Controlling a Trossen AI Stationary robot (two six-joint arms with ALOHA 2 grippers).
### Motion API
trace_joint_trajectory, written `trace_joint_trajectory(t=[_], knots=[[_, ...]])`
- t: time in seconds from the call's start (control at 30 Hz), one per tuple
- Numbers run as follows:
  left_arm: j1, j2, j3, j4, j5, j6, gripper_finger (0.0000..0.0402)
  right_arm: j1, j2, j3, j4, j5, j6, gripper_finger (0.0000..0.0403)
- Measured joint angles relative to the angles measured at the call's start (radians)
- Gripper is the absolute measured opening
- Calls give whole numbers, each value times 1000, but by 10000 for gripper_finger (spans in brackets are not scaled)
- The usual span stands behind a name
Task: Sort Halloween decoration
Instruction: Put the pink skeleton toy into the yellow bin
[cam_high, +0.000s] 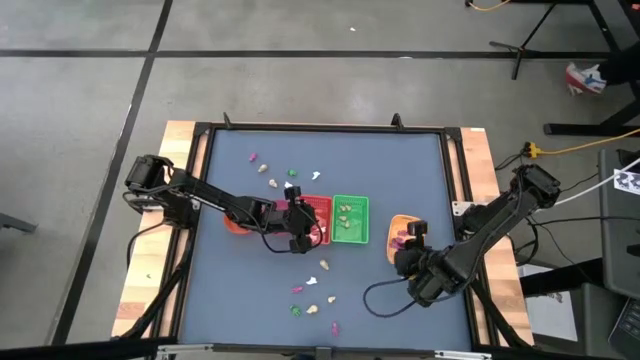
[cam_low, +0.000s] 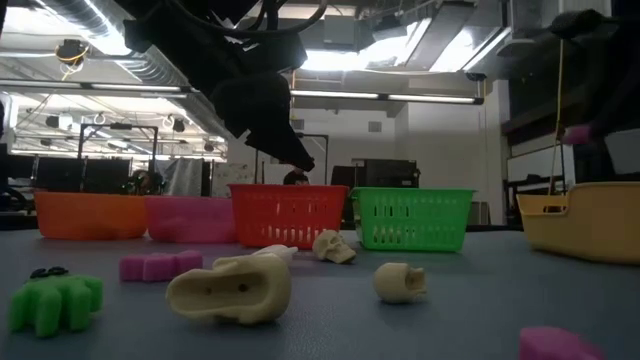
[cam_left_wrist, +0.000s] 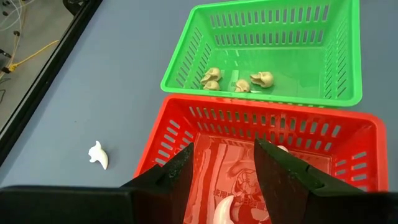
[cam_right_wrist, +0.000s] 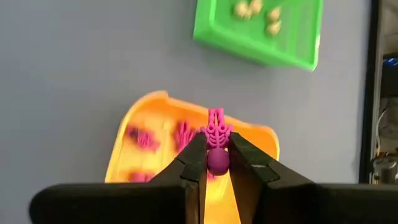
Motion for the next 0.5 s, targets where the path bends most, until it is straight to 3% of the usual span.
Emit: trace_joint_trajectory(t=[0.23,0.5], knots=[[-2,0,0,0,0,1,152,0,0,0,-64,-92,-3,53],[-35,-17,10,-7,3,9,152,0,0,0,-74,-111,-4,53]])
